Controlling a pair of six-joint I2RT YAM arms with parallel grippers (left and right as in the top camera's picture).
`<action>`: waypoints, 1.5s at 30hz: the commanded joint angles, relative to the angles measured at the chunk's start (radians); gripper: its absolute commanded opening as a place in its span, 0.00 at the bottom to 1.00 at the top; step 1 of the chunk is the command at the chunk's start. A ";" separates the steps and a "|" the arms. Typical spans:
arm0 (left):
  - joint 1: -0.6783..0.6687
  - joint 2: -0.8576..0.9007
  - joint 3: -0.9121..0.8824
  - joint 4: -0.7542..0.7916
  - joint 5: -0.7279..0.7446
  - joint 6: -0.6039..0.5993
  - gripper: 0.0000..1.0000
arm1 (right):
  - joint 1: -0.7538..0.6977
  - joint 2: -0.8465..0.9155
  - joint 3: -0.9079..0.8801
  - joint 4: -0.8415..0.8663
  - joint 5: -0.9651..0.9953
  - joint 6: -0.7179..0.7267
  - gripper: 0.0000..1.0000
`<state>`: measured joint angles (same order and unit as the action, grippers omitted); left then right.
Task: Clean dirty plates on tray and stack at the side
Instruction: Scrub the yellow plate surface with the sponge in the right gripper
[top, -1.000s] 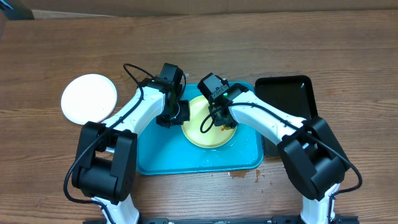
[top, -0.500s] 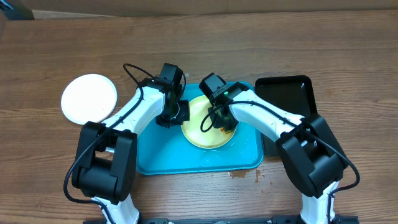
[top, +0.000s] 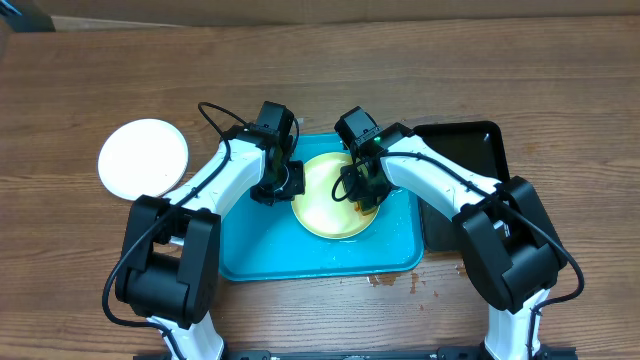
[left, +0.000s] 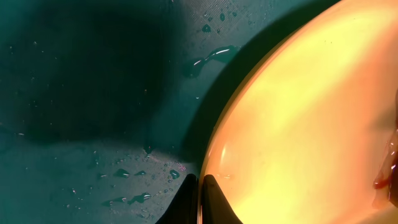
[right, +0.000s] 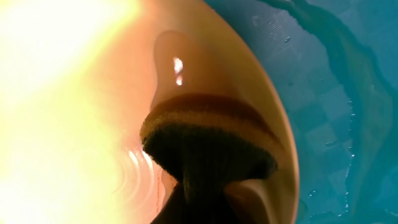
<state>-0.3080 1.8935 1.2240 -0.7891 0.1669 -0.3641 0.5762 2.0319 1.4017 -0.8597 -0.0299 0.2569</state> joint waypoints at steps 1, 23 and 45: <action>-0.009 0.004 -0.003 0.002 -0.001 0.001 0.04 | 0.006 0.027 0.003 -0.010 -0.055 -0.001 0.04; -0.009 0.004 -0.003 0.002 -0.001 0.001 0.04 | 0.006 0.027 0.003 -0.011 -0.193 0.007 0.04; -0.009 0.004 -0.003 0.001 -0.001 0.001 0.04 | -0.058 0.022 0.080 0.079 -0.421 0.006 0.04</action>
<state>-0.3080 1.8935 1.2240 -0.7887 0.1673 -0.3641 0.5636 2.0537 1.4174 -0.7643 -0.4114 0.2615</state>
